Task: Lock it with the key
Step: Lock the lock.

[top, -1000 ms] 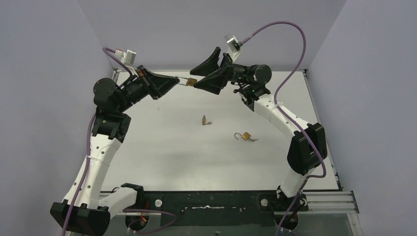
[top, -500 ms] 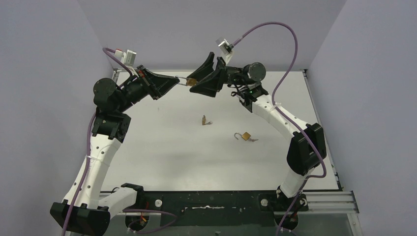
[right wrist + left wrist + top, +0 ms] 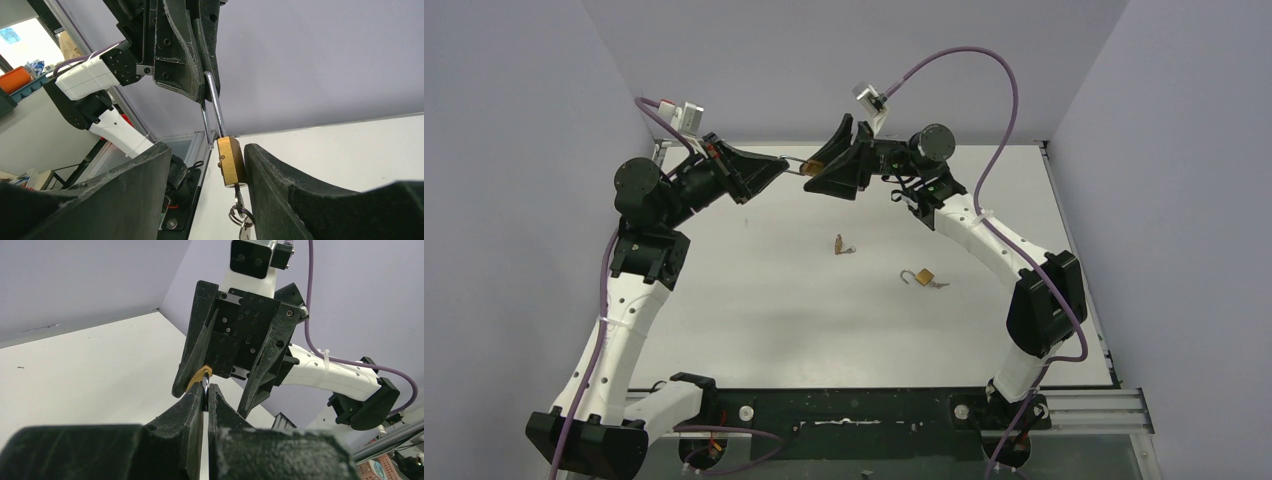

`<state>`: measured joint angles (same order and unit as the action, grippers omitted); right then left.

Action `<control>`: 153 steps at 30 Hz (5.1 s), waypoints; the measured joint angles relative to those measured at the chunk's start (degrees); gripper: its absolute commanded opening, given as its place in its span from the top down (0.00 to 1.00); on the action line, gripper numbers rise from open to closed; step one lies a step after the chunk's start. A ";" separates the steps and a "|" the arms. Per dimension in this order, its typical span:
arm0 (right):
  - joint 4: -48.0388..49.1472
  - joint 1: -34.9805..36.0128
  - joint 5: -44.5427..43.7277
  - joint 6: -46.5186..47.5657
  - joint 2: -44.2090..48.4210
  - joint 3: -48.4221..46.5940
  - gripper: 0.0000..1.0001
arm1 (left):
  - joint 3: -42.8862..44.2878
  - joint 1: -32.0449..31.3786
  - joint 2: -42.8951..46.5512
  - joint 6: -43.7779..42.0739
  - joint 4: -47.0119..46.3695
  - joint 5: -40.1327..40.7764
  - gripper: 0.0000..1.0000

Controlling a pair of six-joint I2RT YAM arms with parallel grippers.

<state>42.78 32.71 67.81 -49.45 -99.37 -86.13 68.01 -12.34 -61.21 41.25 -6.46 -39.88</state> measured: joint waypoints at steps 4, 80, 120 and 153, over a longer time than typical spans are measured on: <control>0.15 -0.09 0.00 -0.24 0.00 0.00 0.55 | 0.20 0.02 0.07 -0.94 0.83 0.00 1.00; 10.64 -0.85 9.81 -29.29 -4.55 -8.00 1.00 | -2.16 -5.86 3.67 3.10 -4.00 9.20 1.00; -3.80 -4.55 3.61 -15.63 3.26 -6.32 0.09 | -2.62 -7.48 -2.14 -0.11 -2.91 7.89 1.00; -50.56 2.36 -11.28 34.18 15.87 6.36 0.37 | 3.48 -6.25 -2.67 -4.68 8.44 6.78 1.00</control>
<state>-7.77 35.07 56.53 -15.27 -83.50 -79.77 71.48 -18.59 -63.88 36.58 1.98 -33.10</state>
